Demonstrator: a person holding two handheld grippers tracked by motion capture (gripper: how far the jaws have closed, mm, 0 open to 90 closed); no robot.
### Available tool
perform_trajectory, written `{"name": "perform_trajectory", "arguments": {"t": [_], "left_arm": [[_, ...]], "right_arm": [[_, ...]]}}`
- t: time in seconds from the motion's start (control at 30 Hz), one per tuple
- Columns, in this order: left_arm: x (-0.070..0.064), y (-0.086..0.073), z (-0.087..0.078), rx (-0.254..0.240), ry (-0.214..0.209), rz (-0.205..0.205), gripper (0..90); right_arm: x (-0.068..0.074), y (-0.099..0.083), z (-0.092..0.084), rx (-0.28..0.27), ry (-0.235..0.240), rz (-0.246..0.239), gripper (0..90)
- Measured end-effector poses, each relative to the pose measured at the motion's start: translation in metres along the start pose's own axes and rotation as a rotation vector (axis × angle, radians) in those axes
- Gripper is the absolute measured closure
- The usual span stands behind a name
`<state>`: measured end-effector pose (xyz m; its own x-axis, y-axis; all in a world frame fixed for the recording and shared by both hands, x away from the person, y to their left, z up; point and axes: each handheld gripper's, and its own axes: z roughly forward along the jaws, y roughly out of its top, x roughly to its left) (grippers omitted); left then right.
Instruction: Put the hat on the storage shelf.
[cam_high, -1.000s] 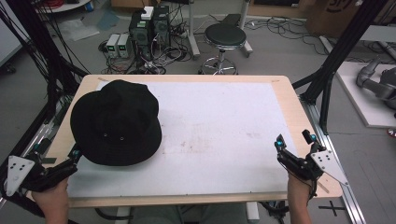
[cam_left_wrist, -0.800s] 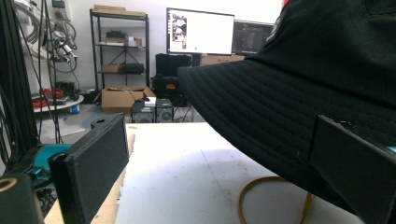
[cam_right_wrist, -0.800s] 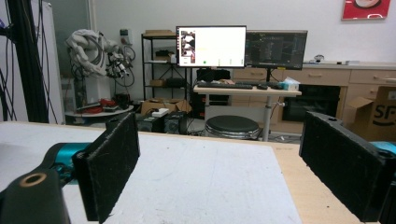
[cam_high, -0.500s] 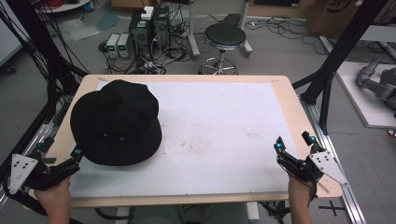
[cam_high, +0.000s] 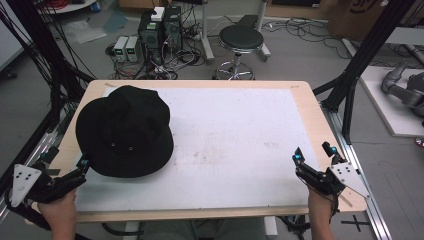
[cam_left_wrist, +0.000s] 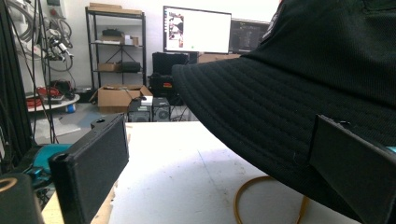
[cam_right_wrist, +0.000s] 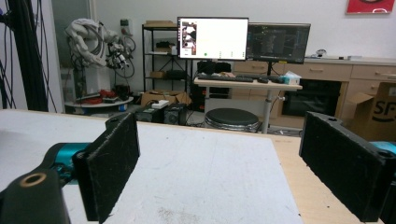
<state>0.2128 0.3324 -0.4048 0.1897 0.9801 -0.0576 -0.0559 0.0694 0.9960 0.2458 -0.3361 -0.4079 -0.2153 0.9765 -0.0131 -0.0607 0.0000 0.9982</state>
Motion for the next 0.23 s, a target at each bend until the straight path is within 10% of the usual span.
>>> {"name": "perform_trajectory", "arguments": {"t": [0.23], "left_arm": [[0.0008,-0.0003,-0.0015,0.003,0.001,0.002,5.4]], "right_arm": [[0.0006,-0.0005,0.0028,0.003,0.007,-0.006,12.0]]}}
